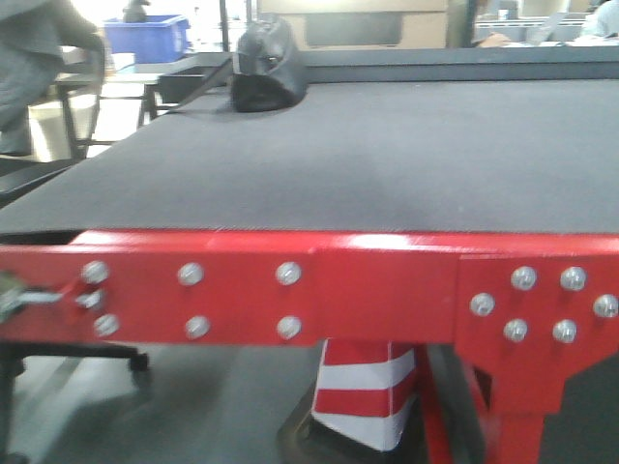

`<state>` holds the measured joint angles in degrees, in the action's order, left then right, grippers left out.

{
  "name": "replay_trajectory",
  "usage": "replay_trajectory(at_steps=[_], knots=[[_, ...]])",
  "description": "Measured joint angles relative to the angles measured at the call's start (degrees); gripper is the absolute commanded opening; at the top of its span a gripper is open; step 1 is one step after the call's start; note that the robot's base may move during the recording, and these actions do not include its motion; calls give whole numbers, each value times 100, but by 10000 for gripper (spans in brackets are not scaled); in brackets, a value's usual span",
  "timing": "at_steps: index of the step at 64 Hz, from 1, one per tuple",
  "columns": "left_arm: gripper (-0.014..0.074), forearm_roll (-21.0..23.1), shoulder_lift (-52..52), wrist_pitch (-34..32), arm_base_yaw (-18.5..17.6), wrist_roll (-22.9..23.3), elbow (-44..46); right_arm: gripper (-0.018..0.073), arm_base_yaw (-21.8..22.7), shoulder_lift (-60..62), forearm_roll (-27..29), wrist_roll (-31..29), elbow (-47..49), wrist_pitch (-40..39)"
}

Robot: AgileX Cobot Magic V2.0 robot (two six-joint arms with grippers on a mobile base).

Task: Fetch blue bin and place on conveyor start
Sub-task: 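Hold the bin in both grippers while the base drives to the conveyor, then position the held bin above the start of the dark conveyor belt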

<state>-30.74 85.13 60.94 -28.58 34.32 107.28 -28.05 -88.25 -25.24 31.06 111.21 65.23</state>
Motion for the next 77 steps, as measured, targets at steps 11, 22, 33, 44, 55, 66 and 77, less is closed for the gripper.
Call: replay_trajectory(at_steps=[11,22,33,44,55,66,77], knots=[[-111,0,0,0,0,0,0,-161,0,0,0,0,0,0],[-111,0,0,0,0,0,0,-161,0,0,0,0,0,0],[-111,0,0,0,0,0,0,-161,0,0,0,0,0,0],[-111,0,0,0,0,0,0,-161,0,0,0,0,0,0],[-111,0,0,0,0,-9,0,-161,0,0,0,0,0,0],[-111,0,0,0,0,-9,0,-161,0,0,0,0,0,0],[-111,0,0,0,0,-9,0,-161,0,0,0,0,0,0]])
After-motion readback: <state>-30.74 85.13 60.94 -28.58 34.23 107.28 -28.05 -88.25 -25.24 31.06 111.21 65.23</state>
